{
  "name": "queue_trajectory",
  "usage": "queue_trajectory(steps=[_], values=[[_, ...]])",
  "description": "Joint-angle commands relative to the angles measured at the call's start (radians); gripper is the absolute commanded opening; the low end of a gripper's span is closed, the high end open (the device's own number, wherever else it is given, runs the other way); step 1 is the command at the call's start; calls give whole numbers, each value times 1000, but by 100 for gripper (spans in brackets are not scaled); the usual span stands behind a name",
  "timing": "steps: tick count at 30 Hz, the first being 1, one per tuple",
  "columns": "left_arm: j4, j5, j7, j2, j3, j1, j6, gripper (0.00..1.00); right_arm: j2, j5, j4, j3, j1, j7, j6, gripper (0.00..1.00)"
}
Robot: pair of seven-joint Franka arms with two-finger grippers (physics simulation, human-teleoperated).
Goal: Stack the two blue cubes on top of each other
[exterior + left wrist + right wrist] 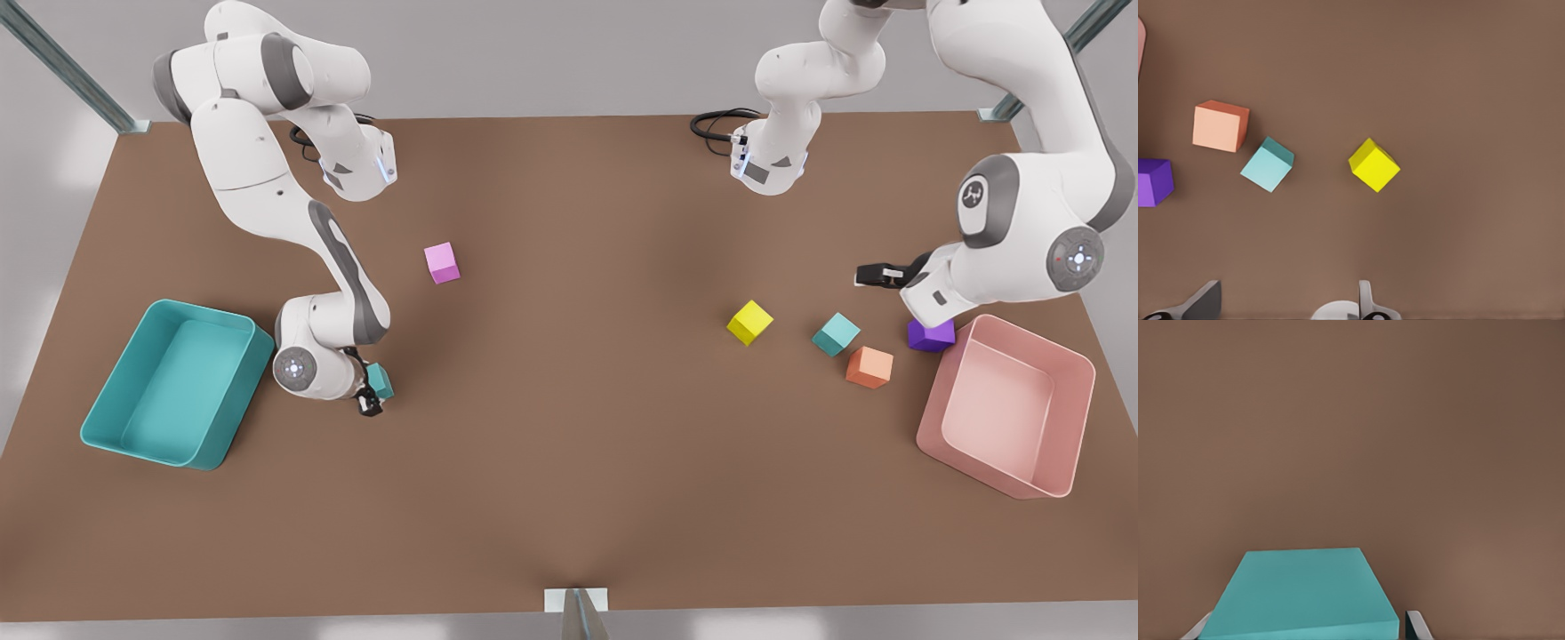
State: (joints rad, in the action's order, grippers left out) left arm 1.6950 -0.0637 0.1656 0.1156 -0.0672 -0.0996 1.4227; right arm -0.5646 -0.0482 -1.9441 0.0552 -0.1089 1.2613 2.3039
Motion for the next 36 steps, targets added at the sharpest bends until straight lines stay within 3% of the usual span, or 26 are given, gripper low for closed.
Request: queue_trajectory(steps=[1, 3, 5, 7, 9, 12, 13, 18, 22, 30, 32, 33, 34, 36], values=[[6, 1, 38, -2, 0, -8, 5, 100, 0, -1, 2, 0, 2, 23, 0, 92], [6, 1, 40, -14, -2, -8, 10, 100, 0, -32, 8, 0, 0, 16, 0, 76], [-1, 7, 41, -37, -22, -8, -4, 100, 2, -36, 17, 0, 2, 9, -3, 72], [2, 5, 48, -50, -23, -5, -15, 100, 14, -38, 43, 8, 5, -16, -18, 72], [2, 5, 46, -47, -23, -2, -13, 100, 19, -82, 188, 60, -2, 1, -195, 72], [3, 5, 48, -45, -23, -6, -13, 100, 19, -78, 270, 178, -17, 85, -204, 72], [5, 5, 46, -45, -23, -6, -13, 100, 17, -78, 318, 187, -100, 125, -198, 72], [5, 5, 48, -47, -25, -5, -13, 100, -107, -53, 497, 175, -411, 518, 17, 72], [6, 5, 48, -47, -23, -5, -13, 100, -307, 50, 769, 173, -477, 727, 63, 72], [0, 4, -93, 70, -22, -46, 74, 100, -419, 73, 771, 107, -528, 722, 167, 73], [44, 4, -469, 104, 18, -34, 215, 100, -426, 71, 771, 106, -525, 722, 164, 76], [130, 4, -566, 99, 40, -31, 309, 100, -428, 71, 771, 106, -523, 721, 164, 82], [189, 2, -653, 82, 44, -29, 380, 100, -439, 71, 771, 98, -525, 718, 164, 100], [233, -2, -767, 81, 75, -31, 427, 100, -442, 73, 774, 98, -525, 714, 167, 100]])
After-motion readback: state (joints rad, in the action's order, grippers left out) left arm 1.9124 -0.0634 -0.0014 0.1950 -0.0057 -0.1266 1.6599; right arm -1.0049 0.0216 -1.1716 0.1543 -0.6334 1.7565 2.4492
